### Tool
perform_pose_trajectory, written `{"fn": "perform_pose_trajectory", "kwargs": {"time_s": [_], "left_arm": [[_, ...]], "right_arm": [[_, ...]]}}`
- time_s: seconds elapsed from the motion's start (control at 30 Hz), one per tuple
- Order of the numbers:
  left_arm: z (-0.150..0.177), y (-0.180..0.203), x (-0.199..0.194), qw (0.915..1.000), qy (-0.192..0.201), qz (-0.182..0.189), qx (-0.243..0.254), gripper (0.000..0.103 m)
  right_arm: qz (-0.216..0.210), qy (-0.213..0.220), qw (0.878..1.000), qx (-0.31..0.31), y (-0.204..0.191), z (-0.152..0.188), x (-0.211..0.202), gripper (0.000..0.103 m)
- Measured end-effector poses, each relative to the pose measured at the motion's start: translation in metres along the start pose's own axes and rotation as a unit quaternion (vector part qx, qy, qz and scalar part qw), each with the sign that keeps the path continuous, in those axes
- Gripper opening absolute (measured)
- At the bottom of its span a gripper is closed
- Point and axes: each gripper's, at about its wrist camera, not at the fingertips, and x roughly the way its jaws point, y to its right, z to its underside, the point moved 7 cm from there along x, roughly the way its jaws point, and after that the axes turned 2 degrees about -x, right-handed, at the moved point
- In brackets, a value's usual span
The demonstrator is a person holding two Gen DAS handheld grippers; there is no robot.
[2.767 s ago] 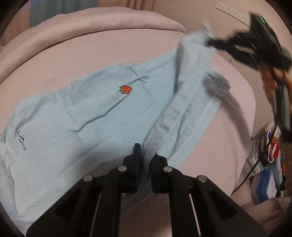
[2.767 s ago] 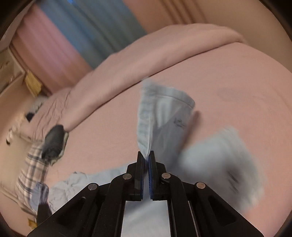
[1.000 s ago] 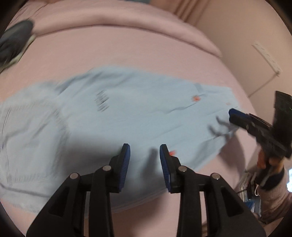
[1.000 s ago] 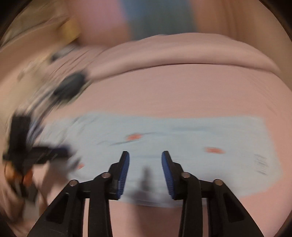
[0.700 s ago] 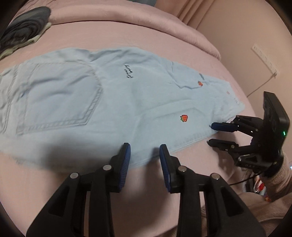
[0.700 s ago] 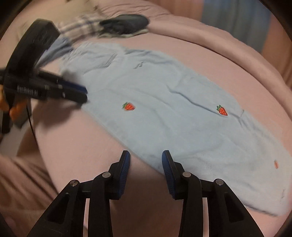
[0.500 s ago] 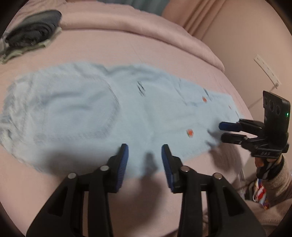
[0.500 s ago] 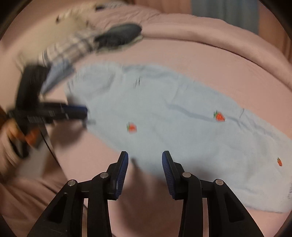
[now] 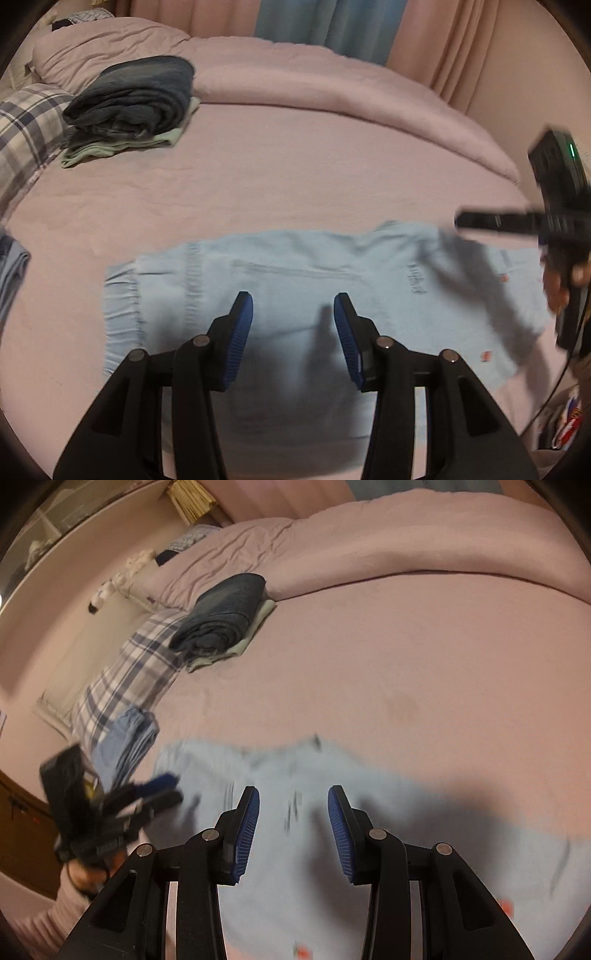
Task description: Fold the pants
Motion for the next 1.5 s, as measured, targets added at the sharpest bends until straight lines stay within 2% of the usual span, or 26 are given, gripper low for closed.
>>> {"fn": "perform_pose_trajectory", "kwargs": {"time_s": [0.1,0.2,0.33,0.37,0.4,0.43,0.53,0.9,1.03,1.1,1.17,1.37,1.5], "left_arm": [[0.013,-0.028,0.015,0.9991,-0.035,-0.022,-0.013,0.045],[0.021,-0.037,0.014,0.9995,-0.027,-0.001,-0.014,0.041],[0.025,-0.032,0.013,0.9995,-0.028,-0.013,0.013,0.042],[0.025,-0.030,0.012,0.9994,-0.028,-0.014,0.015,0.042],[0.025,-0.030,0.013,0.9994,-0.027,-0.015,0.015,0.042],[0.025,-0.030,0.013,0.9994,-0.027,-0.015,0.016,0.042],[0.026,-0.029,0.010,0.9994,-0.024,-0.014,0.018,0.042],[0.027,-0.028,0.012,0.9994,-0.022,-0.012,0.023,0.042],[0.027,-0.027,0.011,0.9995,-0.022,-0.011,0.022,0.042],[0.027,-0.027,0.011,0.9995,-0.021,-0.011,0.021,0.042],[0.026,-0.027,0.011,0.9995,-0.021,-0.011,0.021,0.042],[0.026,-0.026,0.010,0.9995,-0.020,-0.010,0.022,0.042],[0.026,-0.026,0.011,0.9995,-0.020,-0.011,0.022,0.042]], "right_arm": [[0.007,-0.043,0.999,0.004,0.007,-0.017,0.031,0.040],[0.006,-0.099,0.995,0.018,0.012,-0.017,0.057,0.040],[-0.037,-0.167,0.985,0.021,-0.001,-0.004,0.075,0.040],[-0.034,-0.171,0.984,0.018,-0.003,-0.003,0.077,0.040],[-0.029,-0.178,0.984,0.009,-0.006,-0.001,0.078,0.032],[-0.023,-0.179,0.984,-0.004,-0.010,-0.001,0.078,0.020],[-0.002,-0.167,0.986,-0.021,-0.012,-0.003,0.073,0.010],[0.045,-0.159,0.986,-0.005,0.003,0.000,0.090,0.009],[0.086,-0.111,0.990,-0.029,-0.003,-0.015,0.072,0.009],[0.073,-0.086,0.992,-0.049,-0.019,-0.019,0.058,0.009],[0.060,-0.079,0.993,-0.070,-0.035,-0.015,0.049,0.009],[0.057,-0.100,0.980,-0.163,-0.070,0.019,0.057,0.009],[0.058,-0.103,0.979,-0.164,-0.067,0.027,0.078,0.009]]}}
